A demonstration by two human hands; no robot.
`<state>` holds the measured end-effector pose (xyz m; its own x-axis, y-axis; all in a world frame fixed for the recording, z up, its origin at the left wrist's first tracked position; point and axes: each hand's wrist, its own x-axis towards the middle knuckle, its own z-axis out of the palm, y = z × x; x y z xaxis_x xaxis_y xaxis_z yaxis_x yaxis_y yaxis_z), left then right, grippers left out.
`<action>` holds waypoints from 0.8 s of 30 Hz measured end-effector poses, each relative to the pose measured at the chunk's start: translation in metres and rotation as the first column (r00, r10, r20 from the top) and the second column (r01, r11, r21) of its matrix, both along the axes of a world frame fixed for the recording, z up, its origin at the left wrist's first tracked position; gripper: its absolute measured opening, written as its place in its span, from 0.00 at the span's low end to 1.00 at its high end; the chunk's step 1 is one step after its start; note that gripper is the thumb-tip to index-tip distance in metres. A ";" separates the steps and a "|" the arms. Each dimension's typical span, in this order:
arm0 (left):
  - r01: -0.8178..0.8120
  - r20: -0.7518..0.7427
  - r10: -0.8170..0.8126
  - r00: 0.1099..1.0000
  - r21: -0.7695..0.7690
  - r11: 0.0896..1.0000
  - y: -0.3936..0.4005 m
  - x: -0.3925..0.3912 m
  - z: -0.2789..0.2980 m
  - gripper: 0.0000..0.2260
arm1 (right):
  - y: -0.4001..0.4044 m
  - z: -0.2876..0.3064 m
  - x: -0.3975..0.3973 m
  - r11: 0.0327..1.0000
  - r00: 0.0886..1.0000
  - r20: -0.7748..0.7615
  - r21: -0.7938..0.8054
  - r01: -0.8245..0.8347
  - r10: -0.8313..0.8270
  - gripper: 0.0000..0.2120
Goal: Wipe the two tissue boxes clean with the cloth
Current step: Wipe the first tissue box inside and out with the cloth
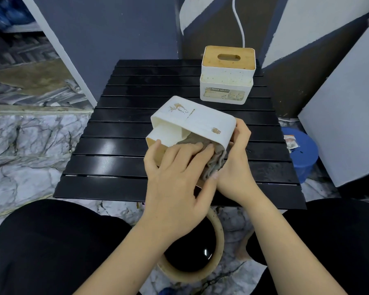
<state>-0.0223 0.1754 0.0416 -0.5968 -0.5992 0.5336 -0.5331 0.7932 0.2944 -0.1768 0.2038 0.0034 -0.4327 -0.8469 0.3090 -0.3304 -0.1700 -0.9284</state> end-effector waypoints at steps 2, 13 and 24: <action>-0.020 0.082 0.024 0.996 -0.051 0.998 0.002 0.003 0.001 0.24 | 0.001 0.000 0.003 1.000 1.000 0.000 0.001 0.020 -0.020 0.49; -0.022 0.179 0.004 0.984 0.100 0.995 -0.013 -0.034 0.012 0.32 | 0.002 0.003 0.004 1.000 1.000 -0.002 -0.023 0.021 -0.021 0.37; 0.045 -0.026 -0.041 0.999 0.160 0.986 -0.008 -0.022 -0.004 0.15 | 0.003 0.002 0.005 0.999 0.999 -0.037 0.033 0.027 -0.026 0.44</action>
<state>-0.0443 0.1672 0.0380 -0.6126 -0.6525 0.4461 -0.4914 0.7565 0.4316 -0.1717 0.2071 0.0054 -0.4442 -0.8454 0.2968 -0.3684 -0.1296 -0.9206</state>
